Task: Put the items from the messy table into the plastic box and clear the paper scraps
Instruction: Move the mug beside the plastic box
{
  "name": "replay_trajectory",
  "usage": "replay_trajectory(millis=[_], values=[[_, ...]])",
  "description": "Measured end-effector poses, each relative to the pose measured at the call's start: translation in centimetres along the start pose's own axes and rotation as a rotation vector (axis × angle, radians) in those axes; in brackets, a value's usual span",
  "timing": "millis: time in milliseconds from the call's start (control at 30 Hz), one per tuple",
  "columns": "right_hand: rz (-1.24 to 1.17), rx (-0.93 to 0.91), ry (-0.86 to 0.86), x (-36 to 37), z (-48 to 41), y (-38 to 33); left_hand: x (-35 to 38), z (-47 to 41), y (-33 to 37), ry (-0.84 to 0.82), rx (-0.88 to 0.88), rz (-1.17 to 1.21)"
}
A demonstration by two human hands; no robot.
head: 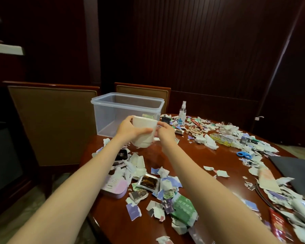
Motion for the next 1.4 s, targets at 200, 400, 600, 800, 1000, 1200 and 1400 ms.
replay_trajectory(millis=[200,400,600,800,1000,1200,1400], values=[[0.086,-0.113,-0.087,6.7,1.2,-1.3,-6.3,0.1,-2.0,0.112,-0.012,-0.072],[0.346,-0.328,-0.240,14.0,3.5,-2.0,-12.2,1.1,-6.0,0.269,-0.099,-0.061],[1.182,-0.565,-0.380,21.2,4.0,1.7,-16.8,1.6,-9.1,0.406,-0.171,-0.051],[1.363,-0.379,-0.591,23.1,3.1,5.9,-17.2,1.2,-11.5,0.455,-0.183,-0.048],[1.395,-0.321,-0.532,22.0,2.0,6.2,-14.9,0.8,-12.0,0.459,-0.165,-0.001],[1.379,-0.281,-0.464,19.1,1.4,6.3,-12.5,0.4,-11.3,0.423,-0.136,0.010],[1.385,-0.247,-0.483,16.9,0.3,6.7,-10.3,0.1,-11.6,0.389,-0.140,-0.012]])
Point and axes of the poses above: each hand's wrist, its own z-axis away from the middle knuckle, its own x-axis out of the palm, y = z × x, the point moved 10 cm from there along -z, towards the middle knuckle, and after that the axes turned 4 degrees about z, right-handed, at the moved point
